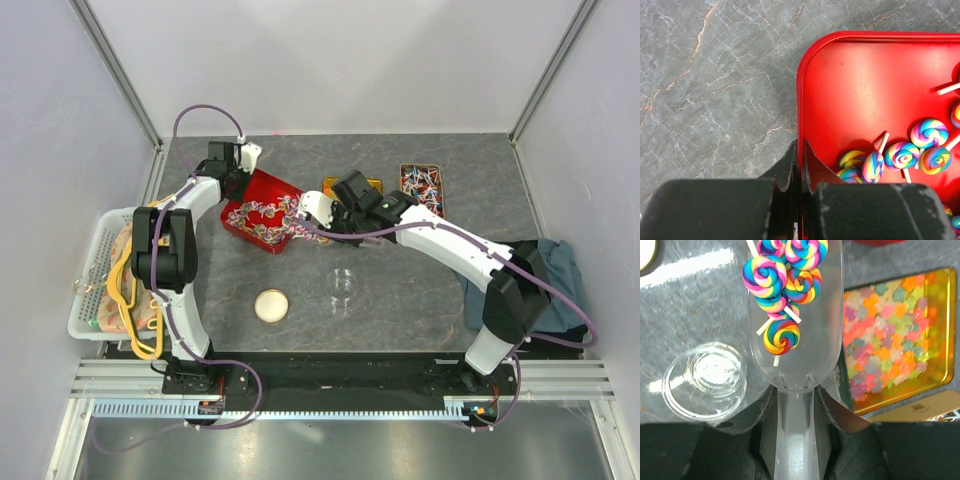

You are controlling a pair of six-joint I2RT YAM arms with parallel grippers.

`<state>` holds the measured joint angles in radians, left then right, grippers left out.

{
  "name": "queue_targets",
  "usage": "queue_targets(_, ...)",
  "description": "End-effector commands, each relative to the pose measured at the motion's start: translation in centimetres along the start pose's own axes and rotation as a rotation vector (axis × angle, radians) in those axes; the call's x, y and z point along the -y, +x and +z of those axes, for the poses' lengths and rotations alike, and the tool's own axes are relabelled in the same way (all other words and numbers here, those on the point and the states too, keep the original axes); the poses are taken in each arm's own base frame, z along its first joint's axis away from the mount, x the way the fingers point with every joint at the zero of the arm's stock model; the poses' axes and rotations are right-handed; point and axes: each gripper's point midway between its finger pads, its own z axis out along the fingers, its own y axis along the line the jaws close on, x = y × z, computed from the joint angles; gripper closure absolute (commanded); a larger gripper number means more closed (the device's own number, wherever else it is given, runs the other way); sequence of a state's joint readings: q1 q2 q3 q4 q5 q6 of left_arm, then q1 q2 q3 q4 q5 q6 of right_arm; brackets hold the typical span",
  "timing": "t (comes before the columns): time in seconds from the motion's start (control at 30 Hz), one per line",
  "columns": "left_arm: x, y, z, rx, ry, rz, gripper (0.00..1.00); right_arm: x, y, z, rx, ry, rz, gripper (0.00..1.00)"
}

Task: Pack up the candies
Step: Scoop the fake candies from the storage box, then place the fake candies in the packing bottle.

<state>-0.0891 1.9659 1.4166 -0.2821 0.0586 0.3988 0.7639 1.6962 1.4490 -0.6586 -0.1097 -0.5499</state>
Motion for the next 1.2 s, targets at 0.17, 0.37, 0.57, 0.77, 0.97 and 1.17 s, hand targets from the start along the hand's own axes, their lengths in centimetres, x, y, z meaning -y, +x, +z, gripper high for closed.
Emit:
queue_targets(0.17,2.7,-4.3,-1.9,0.143,0.185,-0.022,0.98,0.3,0.2,-1.6,0.069,0.022,0.026,1.0)
queue_targets(0.37,4.6,-3.8,-3.7,0.144,0.277,0.018,0.98,1.2,0.5,-2.2,0.078,0.047,0.036,1.0)
queue_targets(0.57,2.7,-3.9,-3.1,0.13,0.191,0.032,0.98,0.9,1.9,-4.2,0.028,0.049,-0.008,1.0)
queue_targets(0.77,2.7,-3.5,-2.6,0.119,0.185,0.042,0.98,-0.9,5.6,-6.3,-0.079,0.008,-0.072,1.0)
queue_targets(0.97,2.7,-2.5,-2.1,0.097,0.175,0.045,0.98,-3.1,8.9,-8.3,-0.192,-0.066,-0.113,1.0)
queue_targets(1.17,2.7,-2.4,-2.5,0.096,0.168,0.041,0.98,-4.6,11.2,-9.5,-0.311,-0.108,-0.154,1.0)
